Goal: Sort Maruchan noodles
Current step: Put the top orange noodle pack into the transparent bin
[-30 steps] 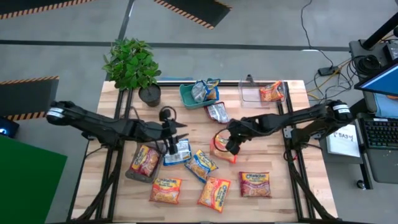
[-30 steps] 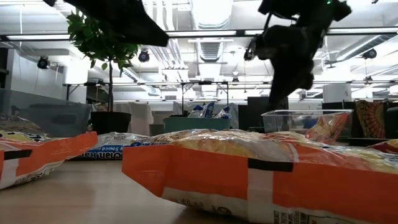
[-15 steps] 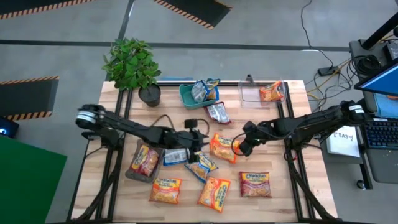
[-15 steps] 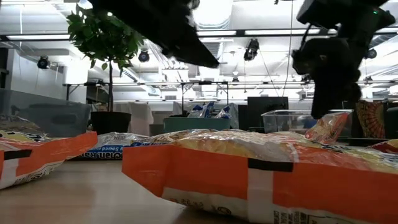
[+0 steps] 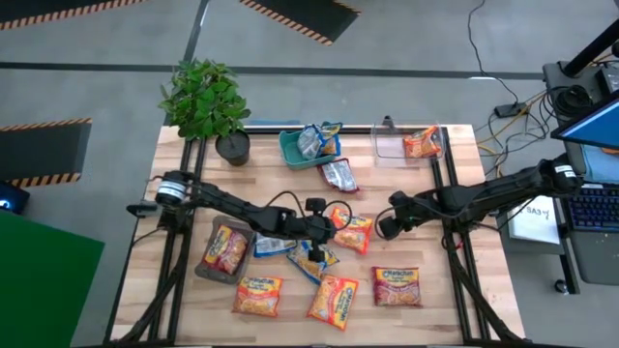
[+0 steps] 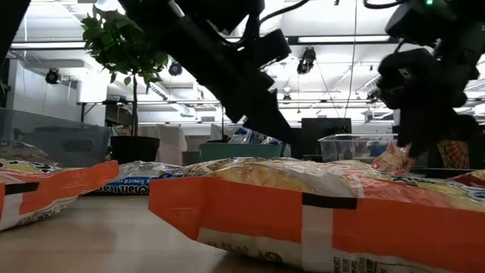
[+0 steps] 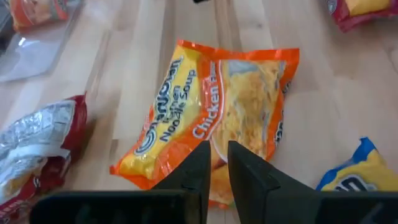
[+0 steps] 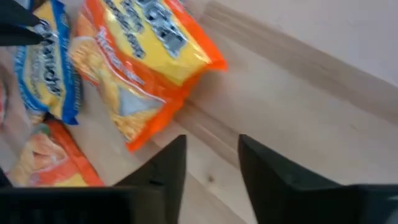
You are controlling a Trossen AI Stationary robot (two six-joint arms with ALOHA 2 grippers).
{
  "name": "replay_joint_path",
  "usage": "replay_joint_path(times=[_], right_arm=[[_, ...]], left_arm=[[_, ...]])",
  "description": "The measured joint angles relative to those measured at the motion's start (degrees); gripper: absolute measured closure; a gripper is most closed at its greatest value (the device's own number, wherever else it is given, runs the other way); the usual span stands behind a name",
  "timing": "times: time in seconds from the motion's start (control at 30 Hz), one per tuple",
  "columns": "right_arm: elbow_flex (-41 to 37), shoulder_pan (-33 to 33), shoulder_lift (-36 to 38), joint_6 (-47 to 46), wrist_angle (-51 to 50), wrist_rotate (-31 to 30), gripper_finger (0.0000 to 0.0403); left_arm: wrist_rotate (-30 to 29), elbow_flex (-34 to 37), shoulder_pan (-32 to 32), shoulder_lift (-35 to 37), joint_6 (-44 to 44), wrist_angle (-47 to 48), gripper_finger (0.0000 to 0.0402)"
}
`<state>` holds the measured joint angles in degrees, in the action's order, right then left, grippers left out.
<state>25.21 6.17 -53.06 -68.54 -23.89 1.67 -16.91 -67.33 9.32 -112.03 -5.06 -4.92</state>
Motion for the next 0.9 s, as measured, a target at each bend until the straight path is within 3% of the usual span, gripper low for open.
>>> replay_joint_path(times=[0.27,0.43,0.63,0.9], right_arm=[[-4.8,1.0,-1.7,-3.4,12.3,-0.1,0.0139],[-8.4,1.0,-4.3,-4.0,23.3,-0.8,0.0088],[-10.3,1.0,-7.8,-4.3,30.6,-1.9,0.0061],[-8.5,1.0,-15.6,-0.5,40.0,-3.6,0.0062]], left_arm=[[0.0,1.4,-0.3,-1.3,2.8,-0.6,0.0364],[0.0,1.5,-0.6,-3.9,3.1,-1.0,0.0364],[0.0,1.5,-1.3,-5.7,4.8,-1.7,0.0364],[0.0,1.6,-2.2,-6.5,6.7,-1.7,0.0364]])
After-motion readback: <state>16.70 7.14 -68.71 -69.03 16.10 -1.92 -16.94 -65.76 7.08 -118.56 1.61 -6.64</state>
